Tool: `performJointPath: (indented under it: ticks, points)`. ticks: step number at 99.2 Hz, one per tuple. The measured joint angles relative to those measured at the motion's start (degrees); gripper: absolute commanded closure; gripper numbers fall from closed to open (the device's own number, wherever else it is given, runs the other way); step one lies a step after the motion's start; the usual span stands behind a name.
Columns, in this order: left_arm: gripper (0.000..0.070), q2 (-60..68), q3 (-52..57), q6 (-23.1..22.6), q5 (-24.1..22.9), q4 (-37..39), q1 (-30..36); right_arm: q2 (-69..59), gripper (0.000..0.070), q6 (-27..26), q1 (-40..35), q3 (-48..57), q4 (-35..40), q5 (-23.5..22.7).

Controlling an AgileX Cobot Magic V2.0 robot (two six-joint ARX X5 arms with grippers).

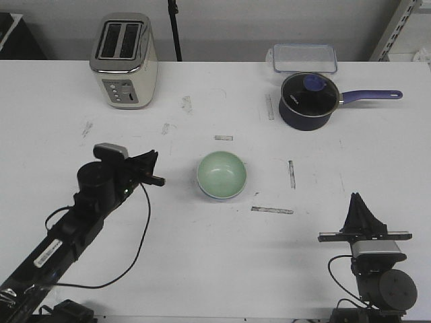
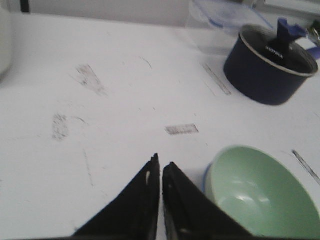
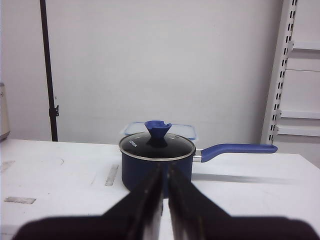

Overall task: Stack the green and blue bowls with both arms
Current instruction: 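Open the left gripper and retract it back to rest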

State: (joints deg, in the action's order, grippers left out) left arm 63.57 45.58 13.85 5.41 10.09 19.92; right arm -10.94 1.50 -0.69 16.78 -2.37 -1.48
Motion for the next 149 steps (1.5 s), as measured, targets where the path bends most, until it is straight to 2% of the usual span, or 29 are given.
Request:
performJointPath:
  ticks: [8, 16, 45, 78, 124, 149]
  points:
    - [0.0699, -4.55, -6.08, -1.36, -3.3, 5.4, -1.57, 0.0, 0.0685, -0.02, 0.0, 0.0, 0.0, 0.0]
    - [0.0699, -9.05, -10.73, -2.6, -5.53, 6.21, -3.39, 0.0, 0.0685, -0.02, 0.0, 0.0, 0.0, -0.02]
    - [0.0699, -24.76, -21.77, -4.07, -5.66, 5.68, -8.76, 0.0, 0.0685, -0.02, 0.0, 0.0, 0.0, -0.02]
    - [0.0699, -39.6, -23.93, -4.11, -5.66, 0.57, -12.76, 0.0, 0.0685, -0.02, 0.0, 0.0, 0.0, -0.02]
    - [0.0699, -46.42, -23.98, -4.15, -5.6, -0.15, -13.05, 0.0, 0.0685, -0.02, 0.0, 0.0, 0.0, 0.0]
    - [0.0698, -49.42, -27.26, -9.11, -8.5, -2.84, -16.35, 0.0, 0.0685, -0.02, 0.0, 0.0, 0.0, 0.0]
